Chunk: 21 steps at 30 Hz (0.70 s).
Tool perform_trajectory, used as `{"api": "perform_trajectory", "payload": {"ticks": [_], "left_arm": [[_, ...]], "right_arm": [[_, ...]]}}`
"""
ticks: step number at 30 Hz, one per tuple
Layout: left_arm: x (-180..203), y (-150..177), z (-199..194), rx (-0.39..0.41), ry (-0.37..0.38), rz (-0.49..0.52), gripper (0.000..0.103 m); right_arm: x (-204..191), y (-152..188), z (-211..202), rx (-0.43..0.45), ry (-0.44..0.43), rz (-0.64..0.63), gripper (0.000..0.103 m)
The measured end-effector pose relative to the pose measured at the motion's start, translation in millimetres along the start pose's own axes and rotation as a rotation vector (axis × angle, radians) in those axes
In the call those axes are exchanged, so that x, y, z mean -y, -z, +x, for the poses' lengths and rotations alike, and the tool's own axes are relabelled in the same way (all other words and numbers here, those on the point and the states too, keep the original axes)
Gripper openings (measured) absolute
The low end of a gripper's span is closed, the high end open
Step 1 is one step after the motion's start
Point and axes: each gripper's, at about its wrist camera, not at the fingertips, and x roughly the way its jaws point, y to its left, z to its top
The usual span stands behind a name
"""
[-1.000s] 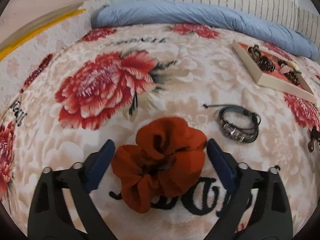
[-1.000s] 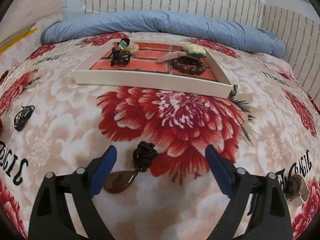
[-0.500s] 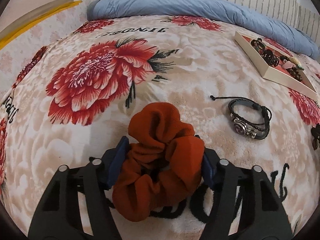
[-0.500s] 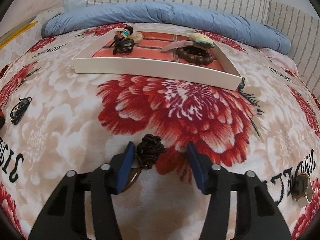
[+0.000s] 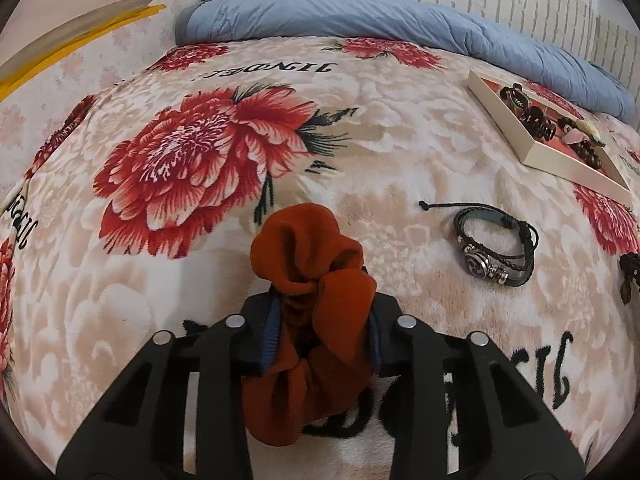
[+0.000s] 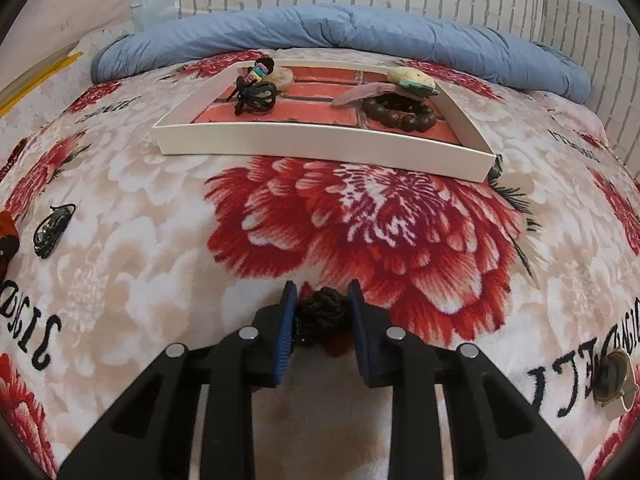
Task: Organize jewelry
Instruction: 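Grasp the rust-orange scrunchie with the left tool while the right tool grasps the black hair tie, then carry the scrunchie and hair tie into the tray and open both tools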
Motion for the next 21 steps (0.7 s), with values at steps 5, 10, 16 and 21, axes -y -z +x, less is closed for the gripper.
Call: {"api": "perform_trajectory", "payload": {"ticks": [5,10,16,21], "left_arm": [[0.9,-0.3,-3.3,0.006,-0.008,0.007,0.029],[3.6,-3.7,-11.4,0.025,0.003,0.01,0.027],[10.2,-13.6,-31.9,0.069,0.022,-0.001,0.026],[35.6,-29.9,-55.9,0.116,0.05,0.02,0.026]], "right_arm": [[-0.5,-3.8,-7.2,0.034,-0.015,-0.009,0.026],[2.8,-9.7,-15.2,0.067,-0.028,-0.012,0.025],[6.6,-18.3,-24.3,0.102,-0.058,-0.025,0.025],[15.3,-35.2,-36.7,0.148,-0.07,-0.038,0.024]]}}
